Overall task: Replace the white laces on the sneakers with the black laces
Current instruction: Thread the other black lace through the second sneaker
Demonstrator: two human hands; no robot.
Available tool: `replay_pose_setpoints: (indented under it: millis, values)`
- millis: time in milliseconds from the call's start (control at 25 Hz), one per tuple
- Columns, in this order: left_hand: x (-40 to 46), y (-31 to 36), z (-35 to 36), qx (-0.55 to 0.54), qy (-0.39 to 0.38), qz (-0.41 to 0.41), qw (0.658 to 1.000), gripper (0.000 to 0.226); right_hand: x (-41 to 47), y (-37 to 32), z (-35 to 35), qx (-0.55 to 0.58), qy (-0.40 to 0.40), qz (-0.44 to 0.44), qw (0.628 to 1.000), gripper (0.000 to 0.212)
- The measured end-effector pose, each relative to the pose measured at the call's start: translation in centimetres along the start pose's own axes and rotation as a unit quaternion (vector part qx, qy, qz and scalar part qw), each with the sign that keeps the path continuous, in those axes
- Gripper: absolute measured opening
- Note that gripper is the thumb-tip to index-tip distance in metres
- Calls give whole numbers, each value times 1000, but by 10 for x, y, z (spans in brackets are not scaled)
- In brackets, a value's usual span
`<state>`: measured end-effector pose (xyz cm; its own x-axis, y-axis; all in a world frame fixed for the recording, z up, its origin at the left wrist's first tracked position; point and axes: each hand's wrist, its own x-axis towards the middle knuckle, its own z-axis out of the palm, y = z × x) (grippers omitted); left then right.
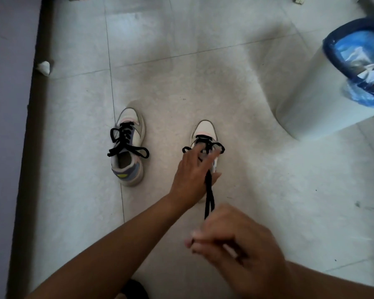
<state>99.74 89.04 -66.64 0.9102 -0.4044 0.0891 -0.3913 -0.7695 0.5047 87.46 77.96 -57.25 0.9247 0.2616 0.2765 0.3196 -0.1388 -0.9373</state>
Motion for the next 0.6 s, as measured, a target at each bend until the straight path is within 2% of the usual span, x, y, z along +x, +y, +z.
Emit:
replay_pose_setpoints:
  millis: [40, 80, 160, 200, 240, 280, 320, 400, 440, 480, 520, 560, 600]
  values:
    - [-8, -2, -13, -11, 10, 81, 997, 34, 19, -2, -10, -21, 24, 27, 999, 16]
    - [-14, -2, -22, -26, -12, 122, 992, 27, 42, -6, -11, -3, 23, 37, 999, 23]
    - [-24, 1, -41, -66, -53, 140, 987, 26, 53, 17, -23, 81, 108, 151, 979, 34]
    - [-27, 5, -46, -53, -38, 154, 986, 22, 57, 32, -24, 100, 166, 222, 956, 31]
    - [-31, 9, -51, -57, -26, 175, 983, 20, 63, 46, -24, 70, 204, 303, 928, 21]
    - [-37, 14, -53, -76, -13, 182, 980, 25, 70, 64, -24, 38, 209, 386, 898, 14]
    - [-42, 20, -54, -90, 0, 189, 978, 30, 80, 75, -21, 35, 174, 471, 864, 23]
    - [-54, 26, -55, -118, 4, 230, 966, 30, 93, 93, -13, 173, 105, 597, 777, 48]
    - [-61, 26, -55, -104, -11, 257, 961, 32, 95, 99, -9, 269, 97, 615, 734, 53]
    - [-66, 21, -53, -53, -27, 281, 958, 44, 98, 102, -7, 329, 101, 619, 706, 51]
    - [-66, 11, -52, 3, -58, 273, 960, 62, 100, 106, -7, 356, 106, 619, 692, 46]
    - [-64, -1, -48, 39, -80, 216, 972, 79, 103, 108, -7, 356, 109, 619, 691, 40]
    - [-59, -7, -45, 55, -93, 116, 987, 90, 105, 110, -7, 350, 107, 621, 693, 36]
